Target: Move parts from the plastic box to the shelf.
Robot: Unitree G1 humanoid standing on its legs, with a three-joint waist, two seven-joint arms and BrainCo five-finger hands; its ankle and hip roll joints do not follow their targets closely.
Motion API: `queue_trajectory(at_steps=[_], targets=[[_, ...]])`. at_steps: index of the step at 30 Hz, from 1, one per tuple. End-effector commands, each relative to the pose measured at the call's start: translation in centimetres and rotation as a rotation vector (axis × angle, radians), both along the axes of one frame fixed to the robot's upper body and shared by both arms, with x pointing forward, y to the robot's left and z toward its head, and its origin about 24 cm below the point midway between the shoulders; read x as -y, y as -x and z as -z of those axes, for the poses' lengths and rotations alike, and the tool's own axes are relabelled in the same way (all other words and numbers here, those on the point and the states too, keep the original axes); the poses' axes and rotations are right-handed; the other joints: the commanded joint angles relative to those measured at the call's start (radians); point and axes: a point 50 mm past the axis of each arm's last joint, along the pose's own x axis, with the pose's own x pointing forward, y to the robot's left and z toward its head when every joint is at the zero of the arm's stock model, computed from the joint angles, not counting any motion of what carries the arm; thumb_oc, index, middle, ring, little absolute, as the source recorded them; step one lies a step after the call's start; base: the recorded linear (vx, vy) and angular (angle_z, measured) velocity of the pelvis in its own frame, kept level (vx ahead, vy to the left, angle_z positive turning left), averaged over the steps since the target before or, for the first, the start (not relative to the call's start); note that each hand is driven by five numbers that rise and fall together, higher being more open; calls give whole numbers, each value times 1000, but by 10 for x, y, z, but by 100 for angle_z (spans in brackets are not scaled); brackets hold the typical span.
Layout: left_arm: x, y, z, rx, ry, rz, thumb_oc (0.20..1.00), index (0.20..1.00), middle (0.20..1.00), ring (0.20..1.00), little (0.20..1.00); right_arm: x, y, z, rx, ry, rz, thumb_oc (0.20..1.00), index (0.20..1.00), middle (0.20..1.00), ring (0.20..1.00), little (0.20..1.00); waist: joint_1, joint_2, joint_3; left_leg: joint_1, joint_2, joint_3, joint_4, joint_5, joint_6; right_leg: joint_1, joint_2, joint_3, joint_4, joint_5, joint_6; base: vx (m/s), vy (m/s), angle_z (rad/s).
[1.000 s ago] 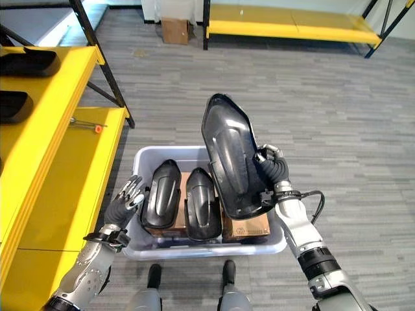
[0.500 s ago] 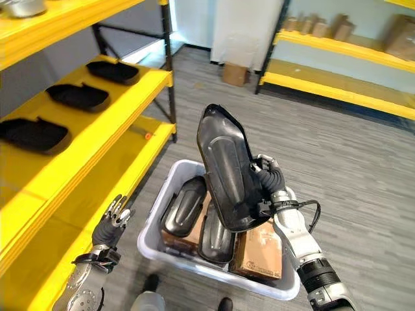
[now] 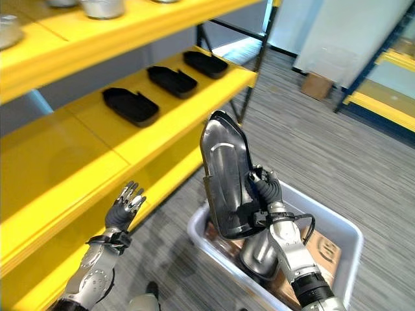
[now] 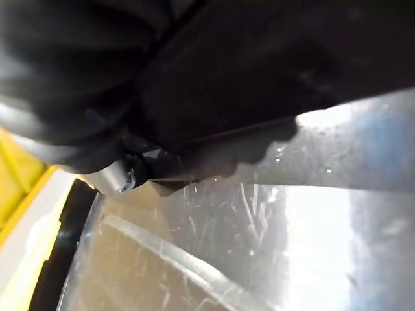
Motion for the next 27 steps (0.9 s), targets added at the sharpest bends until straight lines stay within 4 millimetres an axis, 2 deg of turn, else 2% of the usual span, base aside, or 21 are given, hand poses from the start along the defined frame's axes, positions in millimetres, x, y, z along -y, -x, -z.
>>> queue_trajectory(at_steps=[1, 4, 5, 13, 17, 18, 21, 22, 23, 24, 26, 27], targets=[[0, 0, -10, 67, -60, 16, 1000, 1000, 1000, 1000, 1000, 15, -14, -35, 160, 18, 38, 200, 200, 200, 200, 200, 10, 9, -57, 15, 72, 14, -133, 113, -16, -35, 6, 45, 118, -127, 104, 123, 187, 20], [-5, 2, -11, 67, -67, -4, 1000, 1000, 1000, 1000, 1000, 14, -14, -32, 149, 5, 51, 200, 200, 200, 200, 200, 23, -8, -56, 14, 31, 14, -135, 88, 5, -19, -32, 38, 102, -74, 137, 105, 150, 8], [-5, 2, -11, 67, -67, -4, 1000, 1000, 1000, 1000, 1000, 13, -14, -32, 149, 5, 51, 200, 200, 200, 200, 200, 23, -9, -56, 14, 30, 14, -134, 88, 6, -18, -33, 38, 101, -72, 138, 89, 128, 0], [-11, 4, -17, 97, -82, -18, 1000, 1000, 1000, 1000, 1000, 8, -17, -36, 165, 20, 42, 200, 200, 200, 200, 200, 77, -47, -46, -70, -75, -11, -75, 29, 40, 6, -94, -3, 3, 82, 205, 52, 128, 14], [-14, 3, -19, 107, -97, -27, 1000, 1000, 1000, 1000, 1000, 5, -22, -39, 175, 15, 44, 200, 200, 200, 200, 200, 102, -54, -52, -107, -112, -25, -50, 2, 56, -1, -110, 3, -39, 131, 218, 28, 179, 36], [-14, 2, -21, 116, -106, -28, 1000, 1000, 1000, 1000, 1000, 2, -24, -38, 171, 13, 37, 200, 200, 200, 200, 200, 114, -59, -44, -122, -138, -33, -19, -22, 76, -9, -131, 16, -24, 155, 219, 39, 187, 21], [-14, 2, -21, 115, -112, -26, 1000, 1000, 1000, 1000, 1000, 2, -23, -36, 162, 7, 43, 200, 200, 200, 200, 200, 116, -57, -41, -128, -158, -41, -9, -35, 90, -11, -153, 22, 2, 181, 223, 53, 162, 18], [-15, 3, -20, 113, -113, -30, 1000, 1000, 1000, 1000, 1000, 3, -23, -35, 158, 7, 44, 200, 200, 200, 200, 200, 114, -56, -44, -120, -165, -44, -17, -37, 97, -14, -154, 38, 10, 179, 219, 31, 194, 17], [-15, 2, -21, 118, -119, -29, 1000, 1000, 1000, 1000, 1000, 4, -22, -34, 154, 6, 44, 200, 200, 200, 200, 200, 95, -58, -44, -120, -190, -47, -38, -9, 114, -45, -150, 104, 18, 201, 201, 34, 170, 18], [-16, 1, -22, 119, -122, -31, 1000, 1000, 1000, 1000, 1000, 6, -20, -33, 154, 4, 44, 200, 200, 200, 200, 200, 72, -54, -42, -116, -197, -67, -49, -1, 119, -69, -118, 203, 26, 191, 189, 18, 166, 32], [-16, -1, -22, 119, -130, -26, 1000, 1000, 1000, 1000, 1000, 9, -16, -31, 150, -7, 49, 200, 200, 200, 200, 200, 49, -41, -43, -109, -205, -90, -68, 12, 127, -122, -55, 345, 57, 157, 165, 72, 108, 56], [-16, -1, -22, 121, -136, -22, 1000, 1000, 1000, 1000, 1000, 11, -14, -30, 150, -9, 53, 200, 200, 200, 200, 200, 38, -34, -41, -99, -208, -105, -75, 14, 131, -134, -25, 380, 77, 128, 154, 104, 84, 49]])
